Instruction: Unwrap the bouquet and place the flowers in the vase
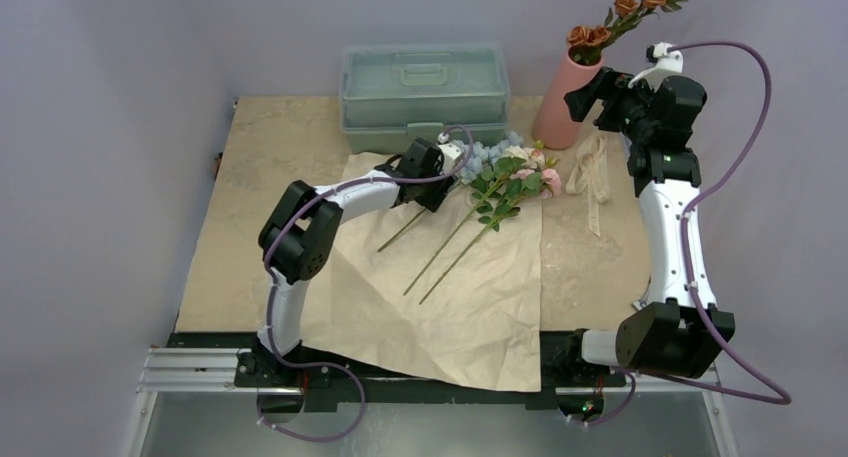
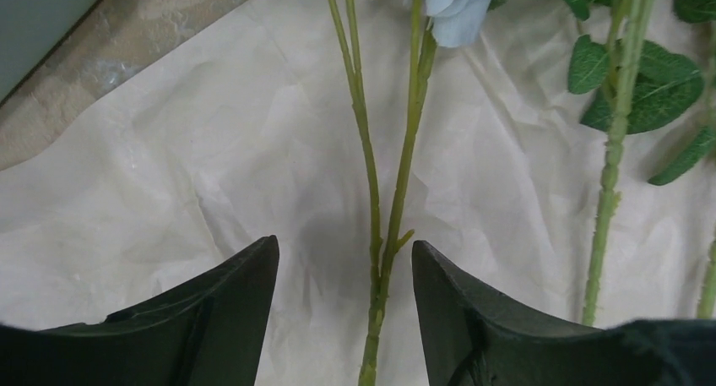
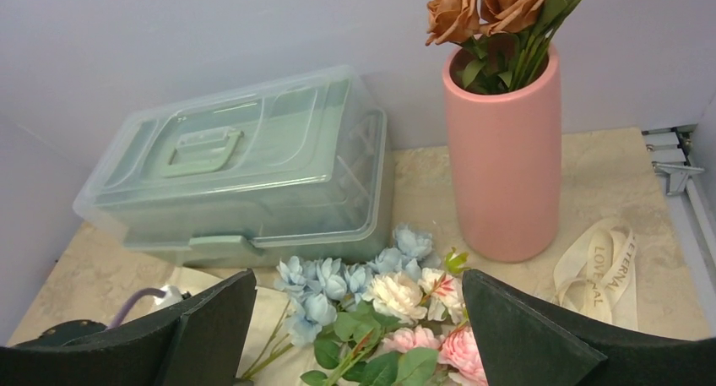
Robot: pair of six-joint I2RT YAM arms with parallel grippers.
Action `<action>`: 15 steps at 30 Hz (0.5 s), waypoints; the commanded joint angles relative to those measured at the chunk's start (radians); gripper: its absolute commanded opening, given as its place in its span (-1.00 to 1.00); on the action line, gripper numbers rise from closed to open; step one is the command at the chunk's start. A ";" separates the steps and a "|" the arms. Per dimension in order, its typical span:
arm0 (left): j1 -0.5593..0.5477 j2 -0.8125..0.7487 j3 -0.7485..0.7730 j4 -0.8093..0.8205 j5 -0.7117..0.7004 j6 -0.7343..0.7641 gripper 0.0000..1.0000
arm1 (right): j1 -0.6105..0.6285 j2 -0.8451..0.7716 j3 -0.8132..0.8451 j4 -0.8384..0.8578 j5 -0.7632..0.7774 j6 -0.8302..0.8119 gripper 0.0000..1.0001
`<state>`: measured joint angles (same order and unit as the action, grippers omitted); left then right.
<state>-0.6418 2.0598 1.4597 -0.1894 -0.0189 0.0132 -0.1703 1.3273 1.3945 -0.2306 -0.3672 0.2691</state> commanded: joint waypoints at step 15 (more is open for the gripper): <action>0.006 -0.009 0.147 -0.102 -0.092 -0.079 -1.00 | 0.003 -0.010 0.037 0.025 -0.034 -0.025 0.92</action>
<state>-0.6426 2.1242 1.5509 -0.2752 -0.0784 0.0002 -0.1703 1.3281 1.3945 -0.2314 -0.3859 0.2581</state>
